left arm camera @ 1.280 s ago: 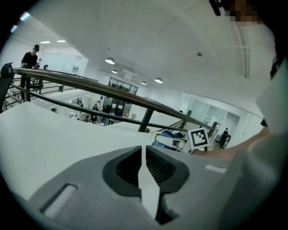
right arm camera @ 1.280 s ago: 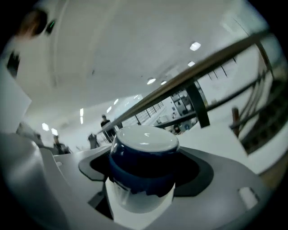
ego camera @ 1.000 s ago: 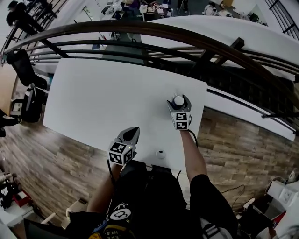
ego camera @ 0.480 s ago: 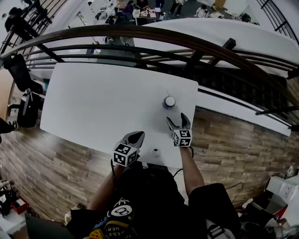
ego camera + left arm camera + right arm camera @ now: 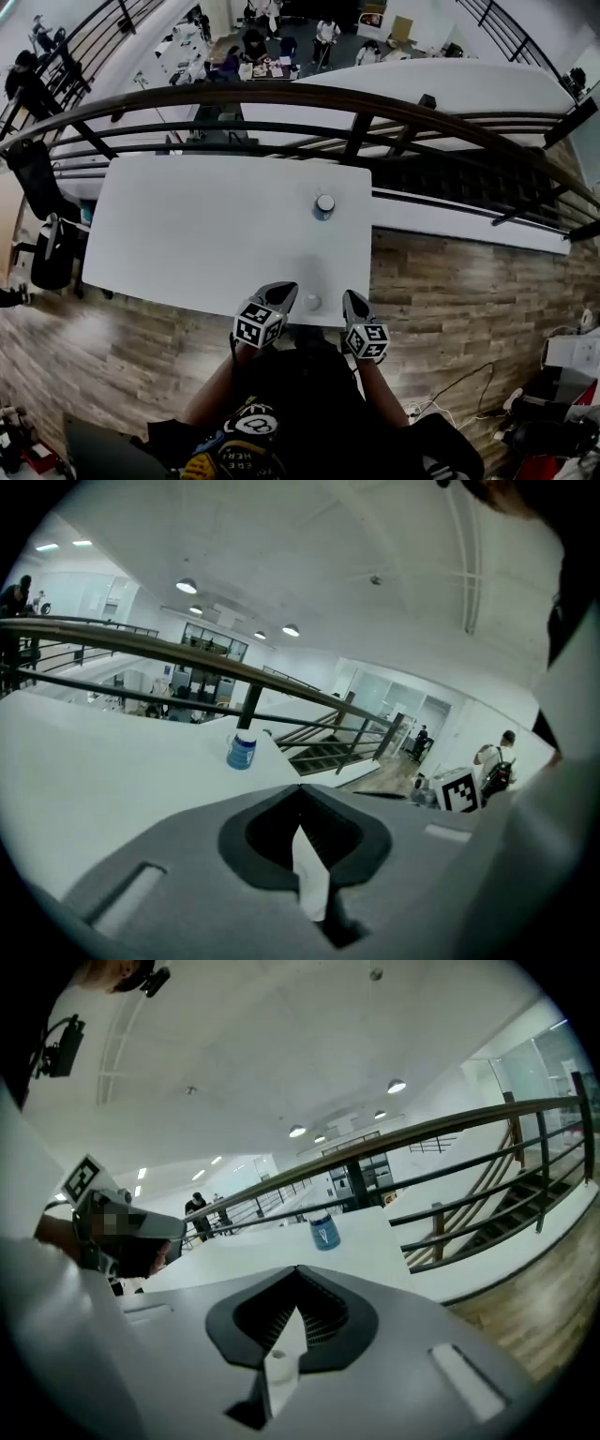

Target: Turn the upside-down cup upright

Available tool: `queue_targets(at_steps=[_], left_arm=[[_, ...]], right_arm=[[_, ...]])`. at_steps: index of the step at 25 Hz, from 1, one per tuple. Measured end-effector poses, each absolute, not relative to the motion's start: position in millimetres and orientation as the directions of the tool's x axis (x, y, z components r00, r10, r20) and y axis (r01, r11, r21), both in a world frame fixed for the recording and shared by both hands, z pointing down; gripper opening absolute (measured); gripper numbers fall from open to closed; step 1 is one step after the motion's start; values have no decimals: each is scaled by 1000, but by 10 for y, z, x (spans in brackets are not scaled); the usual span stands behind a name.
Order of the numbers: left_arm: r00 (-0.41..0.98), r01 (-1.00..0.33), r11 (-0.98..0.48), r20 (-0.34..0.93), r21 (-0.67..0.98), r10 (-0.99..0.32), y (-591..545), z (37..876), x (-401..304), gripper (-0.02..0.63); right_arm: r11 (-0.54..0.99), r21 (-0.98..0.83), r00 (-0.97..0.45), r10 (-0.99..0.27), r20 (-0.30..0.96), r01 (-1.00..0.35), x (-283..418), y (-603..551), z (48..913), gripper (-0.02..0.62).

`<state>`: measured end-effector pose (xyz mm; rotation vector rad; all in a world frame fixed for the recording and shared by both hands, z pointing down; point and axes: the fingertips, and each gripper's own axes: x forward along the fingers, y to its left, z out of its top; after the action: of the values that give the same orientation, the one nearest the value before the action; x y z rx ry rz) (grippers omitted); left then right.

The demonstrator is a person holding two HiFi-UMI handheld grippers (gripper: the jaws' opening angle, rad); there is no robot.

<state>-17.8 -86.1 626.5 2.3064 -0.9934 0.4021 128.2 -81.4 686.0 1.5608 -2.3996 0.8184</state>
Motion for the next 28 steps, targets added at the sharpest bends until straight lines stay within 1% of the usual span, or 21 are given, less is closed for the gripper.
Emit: queue_targets(at_steps=[5,8,11,15,23,28], left_arm=[[720,-694,-625,352,356,-598,-209,5560,-365,6],[714,-700,-633,298,331,-634,350,5255,-625,5],[695,-719,-620,300,314,-653,882,5231,-849,6],[690,-724,-607,311,328,-654,1341,5261,-964,6],[696,-716,-652,326,250,-640,1797,5141,-709,6],[712,-697,-682,325,220,-623,1916,5066,-456,6]], right_arm=[[353,-335,-448,-852,271,-874,812,-255,5923,3],[371,-299,-444,-865,234,-879,522,249,5672,3],[337,-311,-420,-871,256,-889,358,841,5643,3],[331,-298,-408,-879,246,-895,259,1441,5467,2],[297,-294,-373,-893,251,-909,526,1910,5334,2],[327,-298,-402,-885,236,-897,670,1959,5202,2]])
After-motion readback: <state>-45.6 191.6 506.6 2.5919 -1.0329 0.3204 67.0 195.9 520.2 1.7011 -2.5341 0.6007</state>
